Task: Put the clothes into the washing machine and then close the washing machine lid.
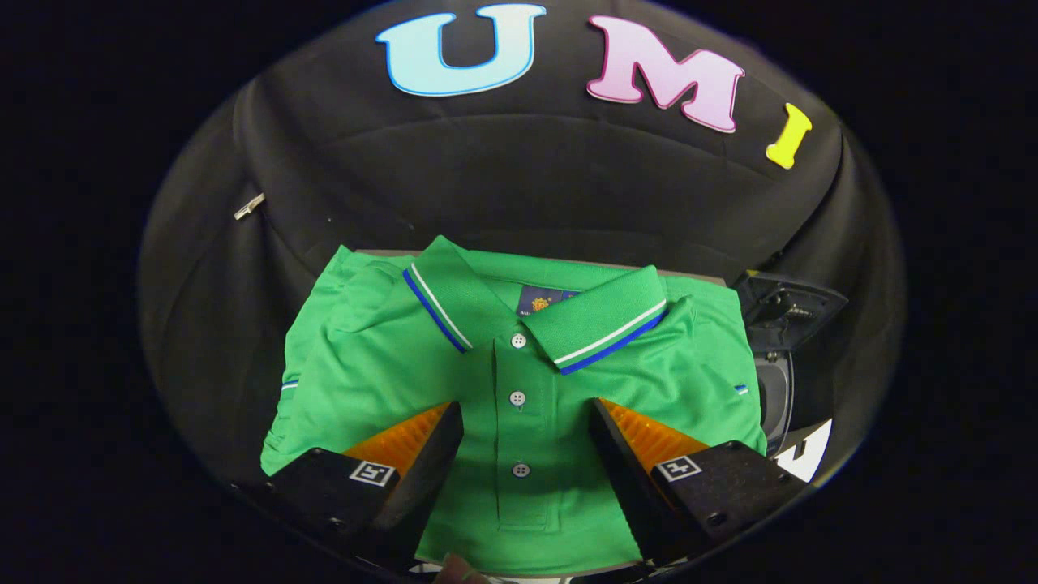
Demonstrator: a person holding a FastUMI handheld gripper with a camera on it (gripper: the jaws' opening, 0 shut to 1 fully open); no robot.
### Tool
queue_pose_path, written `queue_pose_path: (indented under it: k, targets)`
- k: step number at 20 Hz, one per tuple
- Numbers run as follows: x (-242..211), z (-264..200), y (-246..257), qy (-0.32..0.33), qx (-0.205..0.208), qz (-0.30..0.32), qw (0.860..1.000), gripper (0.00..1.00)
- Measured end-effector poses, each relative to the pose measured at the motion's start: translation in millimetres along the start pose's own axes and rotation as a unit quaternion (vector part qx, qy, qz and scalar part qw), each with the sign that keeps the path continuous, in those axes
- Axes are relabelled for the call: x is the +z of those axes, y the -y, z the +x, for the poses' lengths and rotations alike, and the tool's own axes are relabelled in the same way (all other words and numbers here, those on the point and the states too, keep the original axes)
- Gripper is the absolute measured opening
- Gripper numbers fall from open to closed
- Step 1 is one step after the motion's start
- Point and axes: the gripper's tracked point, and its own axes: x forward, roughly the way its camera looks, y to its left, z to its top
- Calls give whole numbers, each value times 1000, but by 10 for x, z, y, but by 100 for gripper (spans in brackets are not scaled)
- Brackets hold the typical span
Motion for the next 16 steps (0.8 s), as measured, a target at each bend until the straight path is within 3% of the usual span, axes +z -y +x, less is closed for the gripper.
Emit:
queue_pose_path:
  k: [5,10,11,15,16]
  targets:
    - [16,62,56,-81,-3,-15,997,99]
    - [33,85,125,-95,-9,-15,995,91]
    - [24,82,146,-96,-13,-10,995,75]
    - [50,59,233,-88,-21,-2,996,39]
    - [41,72,250,-88,-23,-4,996,39]
